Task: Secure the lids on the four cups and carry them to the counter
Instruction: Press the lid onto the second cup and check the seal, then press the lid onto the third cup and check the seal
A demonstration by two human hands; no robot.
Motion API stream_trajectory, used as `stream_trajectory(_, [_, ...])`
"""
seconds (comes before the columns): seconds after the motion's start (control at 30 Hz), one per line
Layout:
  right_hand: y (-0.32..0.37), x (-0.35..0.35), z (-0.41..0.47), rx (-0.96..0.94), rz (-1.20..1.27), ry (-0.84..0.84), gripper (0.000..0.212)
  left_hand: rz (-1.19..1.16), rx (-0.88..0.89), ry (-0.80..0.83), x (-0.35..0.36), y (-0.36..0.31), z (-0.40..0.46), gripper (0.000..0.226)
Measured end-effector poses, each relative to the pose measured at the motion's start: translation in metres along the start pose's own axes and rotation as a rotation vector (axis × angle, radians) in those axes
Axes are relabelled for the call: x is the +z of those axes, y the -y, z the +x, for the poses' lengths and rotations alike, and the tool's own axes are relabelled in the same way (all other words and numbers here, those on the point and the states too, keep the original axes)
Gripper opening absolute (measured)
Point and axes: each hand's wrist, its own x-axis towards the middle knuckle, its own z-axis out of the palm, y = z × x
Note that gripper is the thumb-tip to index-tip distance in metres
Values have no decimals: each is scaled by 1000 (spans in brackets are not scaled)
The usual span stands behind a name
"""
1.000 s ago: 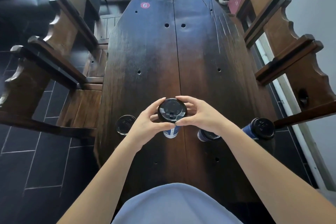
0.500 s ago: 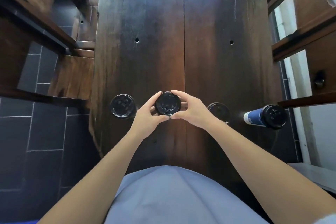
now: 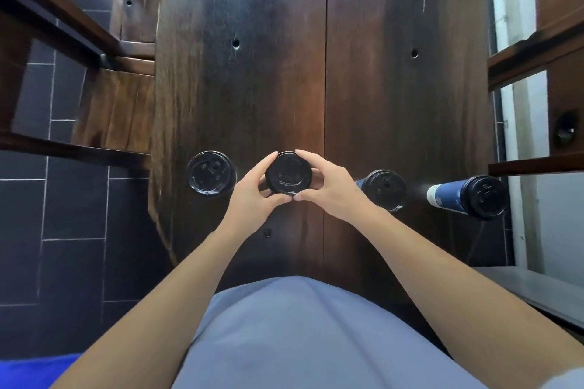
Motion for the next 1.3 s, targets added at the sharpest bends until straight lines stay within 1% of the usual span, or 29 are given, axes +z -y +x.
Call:
stream_trajectory(0.1, [1, 1, 0, -10, -27, 3, 83, 34, 35, -32, 2, 2, -3, 80])
stream_trajectory(0.23, [5, 0, 4, -5, -50, 23, 85, 60, 38, -68, 3, 1, -5, 80])
stream_trajectory(0.47, [7, 0, 11, 7, -78, 45, 87, 97, 26, -32, -2, -7, -4, 83])
stream_trajectory(0.63, [8, -3, 14, 16, -99, 58, 89, 152, 6, -42, 0, -11, -3, 84])
stream_trajectory(0.77, [11, -8, 8, 13, -94, 69, 94, 192, 15, -38, 1, -13, -6, 91])
stream_trajectory(0.83, [13, -11, 1, 19, -94, 47, 96, 250, 42, -61, 1, -14, -10, 92])
stream_trajectory(0.9, [16, -15, -10, 25, -114, 0, 95, 326, 93, -103, 1, -19, -17, 87])
stream_trajectory(1.03, [14, -32, -45, 12, -155, -101, 87, 479, 274, -188, 8, -39, -35, 73])
stream_trajectory(1.1, [12, -42, -67, 1, -177, -158, 79, 528, 373, -191, 18, -53, -43, 67])
stream_trajectory(1.2, [9, -58, -99, -41, -209, -254, 63, 578, 468, -143, 41, -72, -48, 62])
stream_trajectory(1.23, [7, -64, -108, -63, -233, -279, 57, 589, 474, -110, 49, -78, -48, 62])
stream_trajectory(1.3, [0, -75, -122, -93, -277, -301, 47, 645, 429, 4, 67, -84, -44, 63])
